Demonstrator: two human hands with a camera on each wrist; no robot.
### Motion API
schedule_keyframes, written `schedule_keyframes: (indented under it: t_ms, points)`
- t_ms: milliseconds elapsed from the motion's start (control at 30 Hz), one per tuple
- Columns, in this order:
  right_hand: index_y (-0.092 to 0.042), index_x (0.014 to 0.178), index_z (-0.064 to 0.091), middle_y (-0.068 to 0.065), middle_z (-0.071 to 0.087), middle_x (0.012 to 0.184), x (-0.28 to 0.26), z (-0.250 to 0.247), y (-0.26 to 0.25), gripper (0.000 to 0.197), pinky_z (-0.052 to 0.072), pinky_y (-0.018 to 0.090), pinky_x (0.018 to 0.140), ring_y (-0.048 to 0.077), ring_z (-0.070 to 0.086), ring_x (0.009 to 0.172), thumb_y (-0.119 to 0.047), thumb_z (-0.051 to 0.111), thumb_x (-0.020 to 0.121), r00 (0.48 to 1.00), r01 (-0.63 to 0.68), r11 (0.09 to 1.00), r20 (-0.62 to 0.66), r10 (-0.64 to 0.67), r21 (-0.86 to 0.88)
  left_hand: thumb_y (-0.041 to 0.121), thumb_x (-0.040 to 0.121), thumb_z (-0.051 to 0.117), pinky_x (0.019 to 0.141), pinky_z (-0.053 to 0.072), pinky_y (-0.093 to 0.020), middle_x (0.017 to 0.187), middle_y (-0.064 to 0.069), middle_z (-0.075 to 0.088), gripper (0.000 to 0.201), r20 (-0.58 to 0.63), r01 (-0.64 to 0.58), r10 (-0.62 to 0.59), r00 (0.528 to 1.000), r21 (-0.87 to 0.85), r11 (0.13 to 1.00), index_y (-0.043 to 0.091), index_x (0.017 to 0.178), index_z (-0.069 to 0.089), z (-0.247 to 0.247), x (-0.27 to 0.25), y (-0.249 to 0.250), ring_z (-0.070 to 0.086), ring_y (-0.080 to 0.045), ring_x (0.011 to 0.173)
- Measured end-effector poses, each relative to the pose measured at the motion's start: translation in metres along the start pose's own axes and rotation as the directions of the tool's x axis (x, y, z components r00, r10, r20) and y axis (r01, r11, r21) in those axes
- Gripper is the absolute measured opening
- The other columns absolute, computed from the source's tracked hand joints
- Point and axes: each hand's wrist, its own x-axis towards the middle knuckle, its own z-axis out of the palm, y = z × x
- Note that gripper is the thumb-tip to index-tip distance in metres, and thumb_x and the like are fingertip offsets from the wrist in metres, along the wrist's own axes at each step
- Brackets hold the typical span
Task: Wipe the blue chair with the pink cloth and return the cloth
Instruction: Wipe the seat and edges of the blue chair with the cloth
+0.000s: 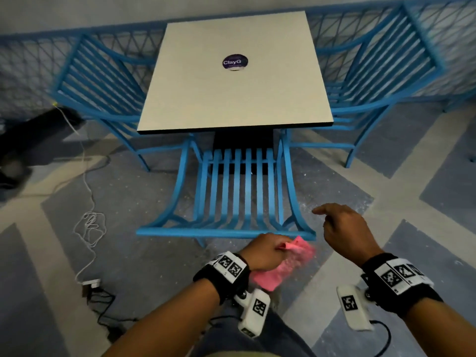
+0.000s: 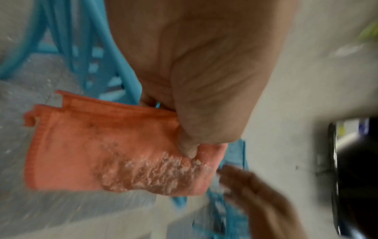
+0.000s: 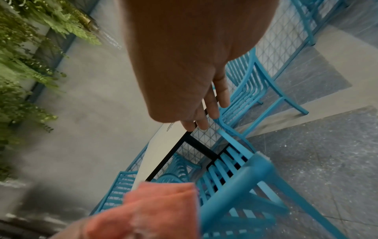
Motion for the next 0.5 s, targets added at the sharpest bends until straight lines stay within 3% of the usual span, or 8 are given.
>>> schedule_keyframes:
  t_ms: [100, 200, 267, 333, 400, 500]
  points:
    - [-0.022, 0.111, 0.073, 0.001, 0.073, 0.114, 0.006, 0.011, -0.02, 0.036, 0.05, 0.034, 0.087, 0.024, 0.064, 0.103, -0.002, 0.056, 0.085, 0.998, 0.043, 0.999, 0.045, -0.044, 0.017, 0.017, 0.099, 0.06, 0.092, 0.052, -0.031, 0.114, 0.004, 0.073, 0.022, -0.172, 0.016, -0.037, 0.984, -0.122, 0.992, 0.024, 0.116, 0.072, -0.055, -0.047, -0.035, 0.066, -0.011, 0.102]
    - [-0.024, 0.107, 0.074, 0.0, 0.073, 0.112, 0.006, 0.031, -0.052, 0.034, 0.052, 0.036, 0.089, 0.024, 0.065, 0.103, -0.005, 0.058, 0.083, 0.983, 0.148, 0.988, 0.103, -0.151, 0.037, 0.001, 0.096, 0.061, 0.094, 0.05, -0.025, 0.11, 0.013, 0.075, 0.038, -0.379, -0.016, -0.056, 0.924, -0.183, 0.983, 0.034, 0.109, 0.073, -0.11, -0.105, -0.079, 0.068, 0.004, 0.101]
    - [-0.024, 0.105, 0.074, 0.0, 0.074, 0.109, 0.006, 0.045, -0.08, 0.033, 0.052, 0.035, 0.088, 0.025, 0.066, 0.102, -0.004, 0.061, 0.082, 0.961, 0.239, 0.97, 0.129, -0.244, 0.053, -0.012, 0.093, 0.057, 0.09, 0.047, -0.013, 0.1, 0.022, 0.077, 0.042, -0.494, -0.049, -0.076, 0.866, -0.236, 0.971, 0.023, 0.109, 0.075, -0.139, -0.142, -0.109, 0.068, 0.012, 0.097]
    - [-0.022, 0.105, 0.074, 0.001, 0.074, 0.107, 0.007, 0.056, -0.11, 0.03, 0.051, 0.033, 0.087, 0.024, 0.065, 0.102, -0.005, 0.061, 0.084, 0.933, 0.32, 0.945, 0.149, -0.326, 0.066, -0.01, 0.091, 0.061, 0.086, 0.047, -0.006, 0.097, 0.026, 0.077, 0.037, -0.6, -0.023, -0.149, 0.786, -0.27, 0.963, 0.018, 0.107, 0.078, -0.164, -0.175, -0.142, 0.07, 0.01, 0.097]
    - [-0.022, 0.107, 0.073, 0.0, 0.073, 0.109, 0.011, 0.065, -0.136, 0.029, 0.052, 0.034, 0.087, 0.023, 0.064, 0.103, -0.007, 0.059, 0.086, 0.899, 0.388, 0.92, 0.195, -0.391, 0.054, 0.001, 0.086, 0.071, 0.089, 0.05, -0.011, 0.103, 0.016, 0.079, 0.03, -0.681, 0.005, -0.239, 0.692, -0.326, 0.945, 0.022, 0.106, 0.08, -0.183, -0.2, -0.177, 0.072, 0.002, 0.102]
    - [-0.023, 0.11, 0.071, 0.0, 0.071, 0.111, 0.019, 0.074, -0.166, 0.029, 0.053, 0.034, 0.085, 0.023, 0.063, 0.105, -0.01, 0.055, 0.088, 0.849, 0.469, 0.883, 0.276, -0.451, 0.004, -0.01, 0.076, 0.069, 0.086, 0.052, -0.012, 0.1, 0.007, 0.081, 0.039, -0.712, 0.003, -0.304, 0.633, -0.391, 0.921, 0.019, 0.101, 0.08, -0.197, -0.218, -0.23, 0.074, -0.009, 0.103]
